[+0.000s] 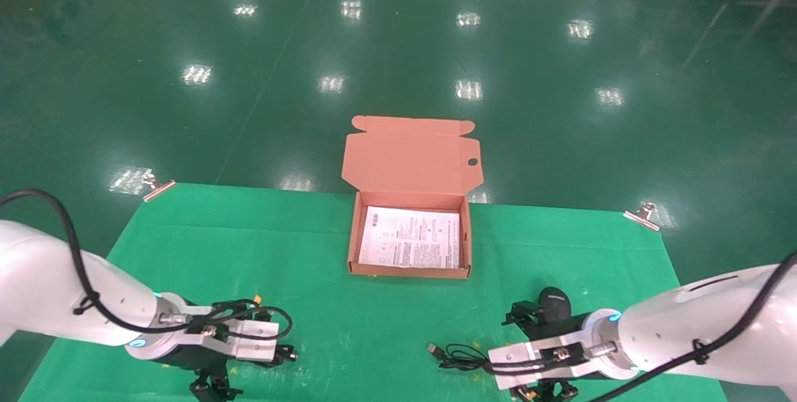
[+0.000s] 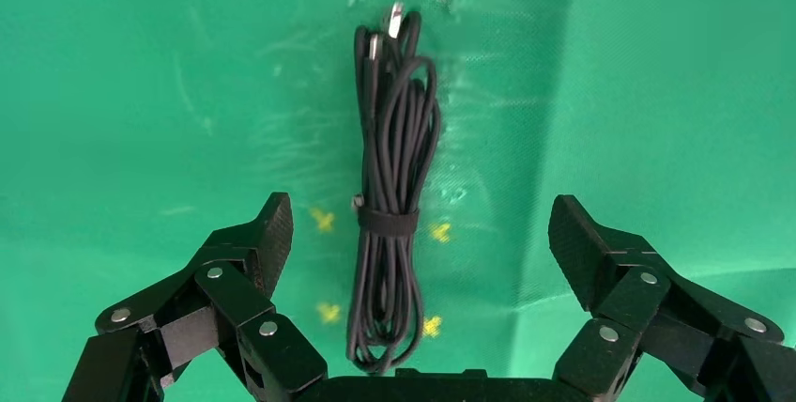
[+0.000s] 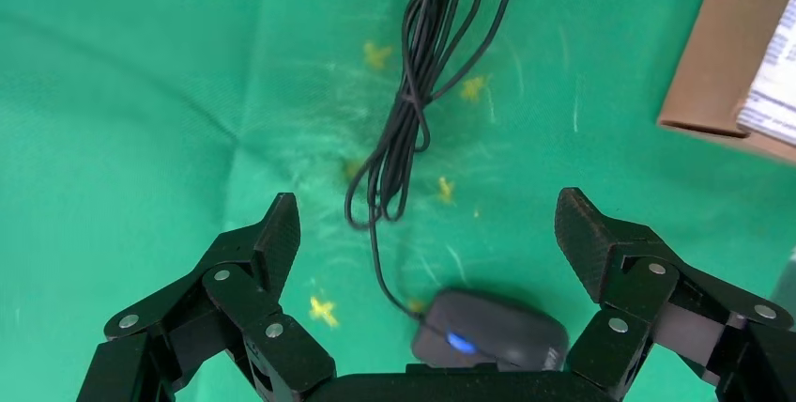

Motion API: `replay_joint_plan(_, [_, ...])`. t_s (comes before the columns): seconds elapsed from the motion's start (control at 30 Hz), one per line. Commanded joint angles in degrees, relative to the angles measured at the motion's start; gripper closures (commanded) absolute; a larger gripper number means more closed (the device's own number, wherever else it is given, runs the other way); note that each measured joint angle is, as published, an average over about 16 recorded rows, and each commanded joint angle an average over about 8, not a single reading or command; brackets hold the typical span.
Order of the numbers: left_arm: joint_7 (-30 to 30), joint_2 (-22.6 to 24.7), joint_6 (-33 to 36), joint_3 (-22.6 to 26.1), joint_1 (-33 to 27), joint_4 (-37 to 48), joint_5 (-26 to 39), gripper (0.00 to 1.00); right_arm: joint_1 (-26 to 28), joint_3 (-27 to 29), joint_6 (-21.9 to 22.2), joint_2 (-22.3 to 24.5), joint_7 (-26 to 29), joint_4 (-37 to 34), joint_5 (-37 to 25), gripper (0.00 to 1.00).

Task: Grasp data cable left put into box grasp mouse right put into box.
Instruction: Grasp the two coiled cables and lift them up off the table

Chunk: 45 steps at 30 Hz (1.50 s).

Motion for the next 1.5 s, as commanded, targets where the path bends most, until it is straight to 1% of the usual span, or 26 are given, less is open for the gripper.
replay_joint_plan(0.03, [0.0,0.8,-1.0,-0.2,0.0,3.0,0.0,0.00,-0.4,0.0,1.0,-0.8,1.0,-1.5,-0.5,0.00])
replay_joint_plan(0.17, [0.9,2.1,-3.1,-0.7,-0.3,8.3,-0.6,0.00,-0.3,0.4,2.8,-2.8,1.1,-6.6,-0.2,0.00])
replay_joint_plan(0.4, [2.9,3.8,-5.7,-1.6,-0.9,15.8,-2.0,0.00,0.6,0.6,5.3,-6.0,-1.2,-15.1,0.8,0.00])
replay_joint_plan(0.43, [3.3,3.9,-5.9,-1.8,-1.0,16.7,-2.2,0.00,0.7,0.7,5.7,-6.4,-1.7,-16.2,0.9,0.06])
replay_joint_plan(0.47, [3.7,4.0,-6.2,-1.9,-1.0,17.5,-2.5,0.07,0.8,0.7,6.0,-6.7,-2.1,-17.2,1.1,0.19])
replay_joint_plan(0.67, [5.6,4.3,-7.1,-2.4,-1.3,21.0,-3.4,0.82,1.4,0.9,7.2,-8.0,-4.2,-20.9,1.7,0.94])
replay_joint_plan(0.7, [5.7,4.3,-7.1,-2.4,-1.3,21.4,-3.5,0.94,1.4,0.9,7.3,-8.1,-4.3,-21.2,1.8,1.00])
replay_joint_plan(0.73, [5.8,4.3,-7.2,-2.5,-1.3,21.6,-3.6,1.00,1.5,0.9,7.4,-8.1,-4.4,-21.4,1.8,1.00])
replay_joint_plan(0.77, [5.9,4.3,-7.2,-2.5,-1.4,21.8,-3.6,1.00,1.5,0.9,7.4,-8.2,-4.5,-21.6,1.9,1.00])
replay_joint_plan(1.5, [5.5,4.2,-6.9,-2.4,-1.4,20.7,-3.5,1.00,1.4,0.9,7.1,-7.9,-4.1,-20.6,1.8,1.00])
